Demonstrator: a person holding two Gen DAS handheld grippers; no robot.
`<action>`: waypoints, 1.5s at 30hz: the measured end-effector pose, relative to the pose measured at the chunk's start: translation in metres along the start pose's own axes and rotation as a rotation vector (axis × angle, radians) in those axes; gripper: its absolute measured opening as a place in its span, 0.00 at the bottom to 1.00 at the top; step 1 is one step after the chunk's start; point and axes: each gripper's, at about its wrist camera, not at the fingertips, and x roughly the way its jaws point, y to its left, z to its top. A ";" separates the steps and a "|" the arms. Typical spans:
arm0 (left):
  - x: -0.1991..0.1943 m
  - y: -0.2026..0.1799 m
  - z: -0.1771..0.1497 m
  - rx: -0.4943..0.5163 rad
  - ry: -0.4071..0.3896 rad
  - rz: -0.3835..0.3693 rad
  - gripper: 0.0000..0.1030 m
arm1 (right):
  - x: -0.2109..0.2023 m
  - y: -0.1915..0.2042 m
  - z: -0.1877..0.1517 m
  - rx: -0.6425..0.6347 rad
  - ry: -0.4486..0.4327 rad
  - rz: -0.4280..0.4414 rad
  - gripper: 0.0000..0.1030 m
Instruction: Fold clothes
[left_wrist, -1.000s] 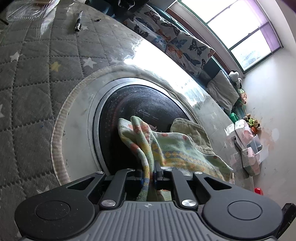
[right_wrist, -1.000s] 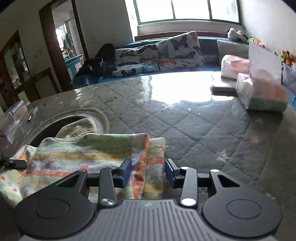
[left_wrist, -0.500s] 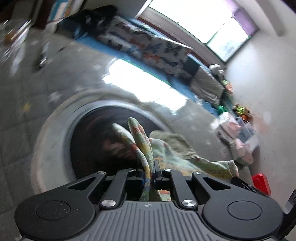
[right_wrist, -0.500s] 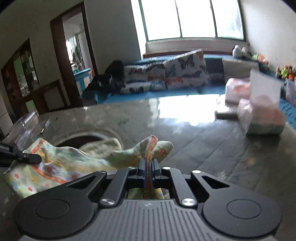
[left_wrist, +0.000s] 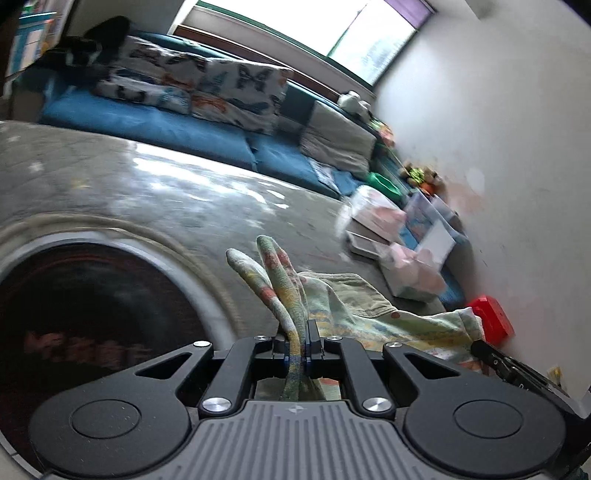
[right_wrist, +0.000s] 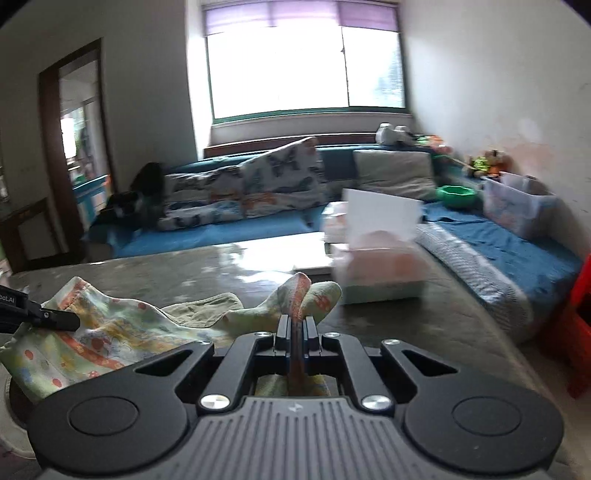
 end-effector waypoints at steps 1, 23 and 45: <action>0.006 -0.006 0.000 0.011 0.005 -0.009 0.08 | 0.000 -0.007 -0.002 0.010 -0.001 -0.017 0.05; 0.047 -0.030 -0.031 0.128 0.108 0.060 0.34 | 0.048 -0.001 -0.040 0.005 0.148 0.029 0.44; 0.094 -0.049 -0.021 0.160 0.128 0.042 0.34 | 0.079 0.005 -0.033 -0.022 0.178 0.013 0.98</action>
